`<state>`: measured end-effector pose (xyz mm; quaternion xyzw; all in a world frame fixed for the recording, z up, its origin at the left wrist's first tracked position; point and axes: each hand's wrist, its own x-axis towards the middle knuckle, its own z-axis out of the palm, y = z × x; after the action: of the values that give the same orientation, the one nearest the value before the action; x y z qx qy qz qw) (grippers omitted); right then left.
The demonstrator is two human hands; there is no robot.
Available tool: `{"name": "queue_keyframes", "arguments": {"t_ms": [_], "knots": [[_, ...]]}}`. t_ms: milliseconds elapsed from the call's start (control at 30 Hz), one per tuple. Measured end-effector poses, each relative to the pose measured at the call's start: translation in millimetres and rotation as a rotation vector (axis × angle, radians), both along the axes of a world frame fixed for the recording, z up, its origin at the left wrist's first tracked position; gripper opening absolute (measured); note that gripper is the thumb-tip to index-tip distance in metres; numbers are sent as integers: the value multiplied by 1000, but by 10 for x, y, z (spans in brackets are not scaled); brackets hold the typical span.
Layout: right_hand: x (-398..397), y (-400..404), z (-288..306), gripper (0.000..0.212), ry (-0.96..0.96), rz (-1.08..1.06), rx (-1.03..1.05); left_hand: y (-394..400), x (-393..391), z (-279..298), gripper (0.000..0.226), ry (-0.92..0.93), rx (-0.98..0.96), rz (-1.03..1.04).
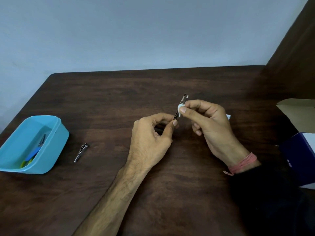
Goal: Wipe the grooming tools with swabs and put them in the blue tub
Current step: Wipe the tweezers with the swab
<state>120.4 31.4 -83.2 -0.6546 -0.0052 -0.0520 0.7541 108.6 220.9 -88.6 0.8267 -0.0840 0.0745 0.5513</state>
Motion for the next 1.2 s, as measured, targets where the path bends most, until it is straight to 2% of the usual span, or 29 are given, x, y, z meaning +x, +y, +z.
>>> {"name": "queue_keyframes", "arguments": {"t_ms": [100,233,567,833,933,1067,1200], "knots": [[12,-39,13,3,-2,-37,87,-11,-3,-2,11,8,13,-3],[-6,4,-14,9,-12,-4,-4,-4,-10,15,11,27,-5,6],[-27,59,0,5,-29,-9,-31,-8,-29,48,9,-9,-73,5],[-22,42,-6,7,2,-8,3,-1,-21,30,9,-21,-8,-9],[-27,48,5,15,0,-5,20,7,-17,20,9,-7,-21,-12],[0,0,0,6,-5,-55,35,-4,-10,11,8,-19,-4,-19],[-27,81,-8,10,-71,-55,-60,4,-7,6,7,-3,-64,-15]]}}
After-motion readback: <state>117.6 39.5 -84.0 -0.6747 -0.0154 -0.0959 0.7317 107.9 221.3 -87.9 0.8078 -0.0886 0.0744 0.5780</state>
